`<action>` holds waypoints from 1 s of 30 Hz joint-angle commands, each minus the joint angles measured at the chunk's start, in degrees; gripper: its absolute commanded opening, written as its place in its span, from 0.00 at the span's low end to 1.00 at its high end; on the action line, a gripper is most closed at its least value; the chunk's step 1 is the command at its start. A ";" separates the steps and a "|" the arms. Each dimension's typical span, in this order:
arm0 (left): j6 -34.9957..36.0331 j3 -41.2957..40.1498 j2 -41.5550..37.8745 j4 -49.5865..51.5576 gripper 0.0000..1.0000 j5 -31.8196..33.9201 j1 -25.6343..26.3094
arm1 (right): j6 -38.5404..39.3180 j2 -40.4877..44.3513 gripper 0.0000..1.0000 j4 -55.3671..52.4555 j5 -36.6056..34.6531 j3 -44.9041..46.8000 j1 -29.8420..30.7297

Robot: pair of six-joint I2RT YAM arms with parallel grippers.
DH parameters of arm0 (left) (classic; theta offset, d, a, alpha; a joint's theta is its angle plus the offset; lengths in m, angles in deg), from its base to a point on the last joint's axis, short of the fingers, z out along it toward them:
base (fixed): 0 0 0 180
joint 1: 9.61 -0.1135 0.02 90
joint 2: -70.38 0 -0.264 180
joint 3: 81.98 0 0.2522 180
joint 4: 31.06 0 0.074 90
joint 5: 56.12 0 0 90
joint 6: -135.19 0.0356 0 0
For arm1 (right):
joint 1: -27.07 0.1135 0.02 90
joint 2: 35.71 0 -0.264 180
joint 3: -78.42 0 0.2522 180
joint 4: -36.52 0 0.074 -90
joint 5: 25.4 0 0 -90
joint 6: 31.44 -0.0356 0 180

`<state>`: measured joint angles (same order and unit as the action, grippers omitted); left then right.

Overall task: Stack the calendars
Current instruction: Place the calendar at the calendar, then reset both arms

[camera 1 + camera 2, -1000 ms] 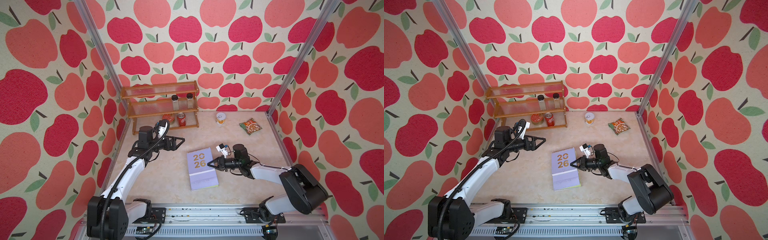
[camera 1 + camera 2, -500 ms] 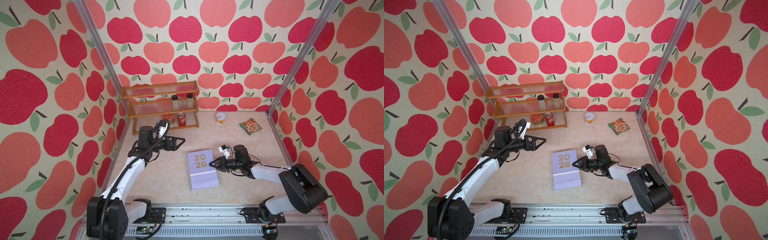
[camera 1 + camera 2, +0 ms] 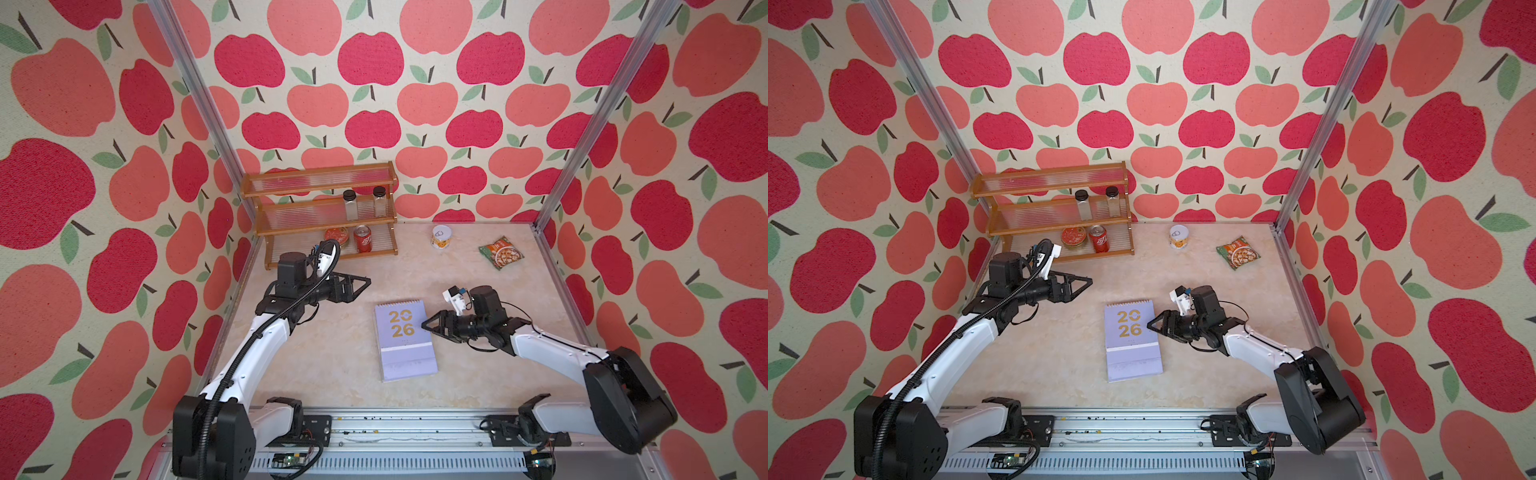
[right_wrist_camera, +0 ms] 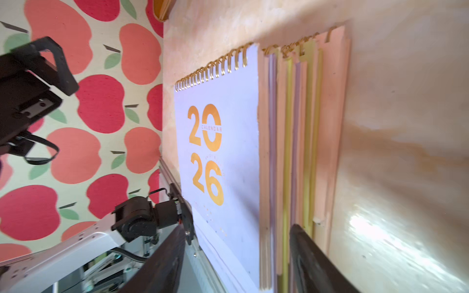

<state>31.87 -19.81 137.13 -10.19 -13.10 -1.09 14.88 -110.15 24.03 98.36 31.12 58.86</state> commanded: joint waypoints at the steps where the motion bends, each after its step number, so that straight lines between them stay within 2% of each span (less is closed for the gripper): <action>1: 1.73 1.72 -1.26 0.75 1.00 0.26 0.28 | 7.69 3.73 0.80 -13.39 -8.36 -4.42 0.45; 4: 2.13 1.64 -1.59 1.04 1.00 1.91 0.12 | 12.60 5.62 0.99 -19.35 -12.67 -8.15 0.46; 8: 2.83 0.65 -2.83 1.25 1.00 11.14 -0.15 | 20.22 8.33 0.99 -24.14 -20.56 -12.36 -0.41; 13: 3.62 -6.42 -6.67 -5.42 1.00 36.56 -1.60 | 30.97 11.71 0.99 -24.34 -35.67 -14.76 -5.09; 16: 4.21 -13.40 -6.53 -14.64 1.00 45.10 -4.54 | 34.28 14.63 0.99 -15.65 -39.36 -10.13 -10.84; 20: 6.33 -22.04 -6.07 -24.96 1.00 50.15 -8.49 | 40.52 19.11 0.99 3.11 -39.80 2.49 -18.46; 22: 6.65 -24.37 -4.74 -27.41 1.00 50.94 -10.75 | 41.23 19.17 0.99 10.74 -39.18 7.12 -21.86; 25: 7.85 -27.06 -0.55 -32.88 1.00 51.59 -12.54 | 41.70 14.95 0.99 16.97 -38.90 9.74 -25.63; 30: 10.26 -28.63 7.71 -45.29 1.00 51.29 -12.90 | 42.83 4.04 0.99 32.12 -35.85 12.43 -27.92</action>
<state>39.35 -48.25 141.78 -44.72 36.49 -13.60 55.31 -101.80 41.87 60.70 42.44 31.65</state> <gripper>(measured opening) 0.993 0.992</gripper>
